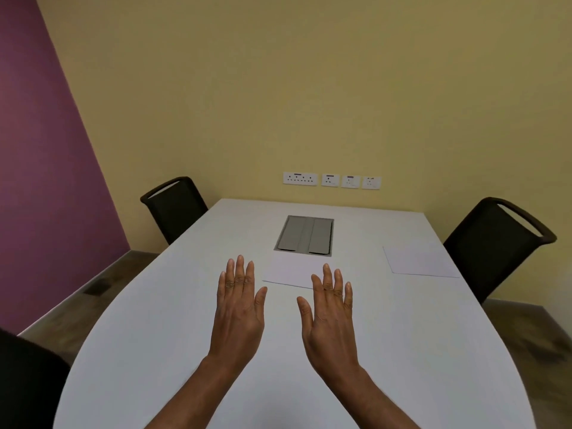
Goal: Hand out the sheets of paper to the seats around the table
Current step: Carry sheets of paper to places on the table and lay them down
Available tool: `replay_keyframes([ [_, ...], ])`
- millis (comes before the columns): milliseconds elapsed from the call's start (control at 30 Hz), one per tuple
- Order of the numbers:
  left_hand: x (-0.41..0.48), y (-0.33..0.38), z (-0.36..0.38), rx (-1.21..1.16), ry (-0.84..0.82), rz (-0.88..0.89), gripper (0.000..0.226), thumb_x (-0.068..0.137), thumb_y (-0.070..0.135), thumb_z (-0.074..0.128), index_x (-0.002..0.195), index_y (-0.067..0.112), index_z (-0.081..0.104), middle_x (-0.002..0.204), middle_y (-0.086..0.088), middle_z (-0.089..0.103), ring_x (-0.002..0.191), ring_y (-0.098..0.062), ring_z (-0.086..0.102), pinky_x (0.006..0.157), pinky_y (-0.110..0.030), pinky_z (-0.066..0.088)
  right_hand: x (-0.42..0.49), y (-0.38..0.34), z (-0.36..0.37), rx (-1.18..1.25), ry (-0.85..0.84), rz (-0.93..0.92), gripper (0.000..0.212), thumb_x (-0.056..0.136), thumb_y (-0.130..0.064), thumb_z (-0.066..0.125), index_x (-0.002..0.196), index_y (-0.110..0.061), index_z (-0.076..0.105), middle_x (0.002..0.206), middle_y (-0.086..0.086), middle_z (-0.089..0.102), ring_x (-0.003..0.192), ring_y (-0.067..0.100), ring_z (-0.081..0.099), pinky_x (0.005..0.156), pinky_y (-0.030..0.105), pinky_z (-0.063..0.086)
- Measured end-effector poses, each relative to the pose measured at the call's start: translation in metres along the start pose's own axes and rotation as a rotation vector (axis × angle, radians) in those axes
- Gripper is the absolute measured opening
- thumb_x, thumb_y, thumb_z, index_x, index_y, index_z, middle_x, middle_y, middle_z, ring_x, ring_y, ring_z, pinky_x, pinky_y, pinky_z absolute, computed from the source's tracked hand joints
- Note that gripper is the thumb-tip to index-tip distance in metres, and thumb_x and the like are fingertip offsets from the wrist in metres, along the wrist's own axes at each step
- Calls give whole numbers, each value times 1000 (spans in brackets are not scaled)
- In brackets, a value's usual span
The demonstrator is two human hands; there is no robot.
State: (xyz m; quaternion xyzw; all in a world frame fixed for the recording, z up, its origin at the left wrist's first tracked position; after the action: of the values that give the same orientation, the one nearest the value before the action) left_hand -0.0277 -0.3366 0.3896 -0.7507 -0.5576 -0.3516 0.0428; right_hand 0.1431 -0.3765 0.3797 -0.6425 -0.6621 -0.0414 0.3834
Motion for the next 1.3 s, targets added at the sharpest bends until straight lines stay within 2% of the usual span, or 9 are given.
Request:
replay_keyframes([
  [200,35,-65,41,-74,-74,75,63,102,45,24,157,13,20,166,-5,8,154,-18,-1,125,-35,-1,23,-8,59,-108,20,101,55,107,-37,38,155,-12,27,167,6,6,154,20,-4,123,48,4],
  [500,79,-123,87,-164,-147,103,64,102,46,19,157,12,17,166,-5,7,154,-18,-2,125,-35,-1,57,-6,118,-209,43,209,57,105,-40,34,155,-13,28,167,5,7,154,18,-5,123,45,1],
  [667,91,-135,121,-168,-192,107,65,101,46,14,157,12,15,166,-5,5,154,-19,-3,126,-40,4,70,21,143,-219,7,236,56,106,-40,32,154,-11,30,167,6,8,154,20,-5,123,50,7],
  [967,110,-144,202,-130,-246,60,65,101,45,15,156,9,20,165,-8,9,154,-22,2,125,-45,11,87,90,195,-201,-68,267,56,107,-37,35,155,-12,26,167,5,4,154,20,-7,124,50,6],
  [1100,106,-148,238,-129,-277,48,67,100,48,13,155,10,20,165,-7,10,154,-21,2,125,-39,6,91,114,221,-203,-95,272,58,105,-42,29,156,-12,26,167,5,5,154,20,-6,124,49,5],
  [1233,107,-155,271,-115,-304,67,65,101,44,20,153,6,26,162,-12,21,151,-28,13,123,-33,2,95,142,249,-207,-132,281,58,106,-42,30,155,-12,26,167,5,4,153,19,-8,124,47,2],
  [1300,108,-163,290,-111,-320,55,66,101,45,19,153,6,26,162,-12,22,152,-27,13,123,-31,0,96,158,265,-206,-147,295,57,107,-42,31,155,-12,27,167,5,4,153,19,-8,124,46,1],
])
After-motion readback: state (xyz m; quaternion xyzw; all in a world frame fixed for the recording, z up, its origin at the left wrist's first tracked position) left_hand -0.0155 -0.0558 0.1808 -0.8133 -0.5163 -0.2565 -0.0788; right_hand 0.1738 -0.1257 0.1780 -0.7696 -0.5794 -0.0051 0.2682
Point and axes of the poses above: each hand's wrist, its own x-axis towards the middle knuckle, its own z-axis out of the palm, y = z × x, the point moved 7 cm from there along x, towards the middle knuckle
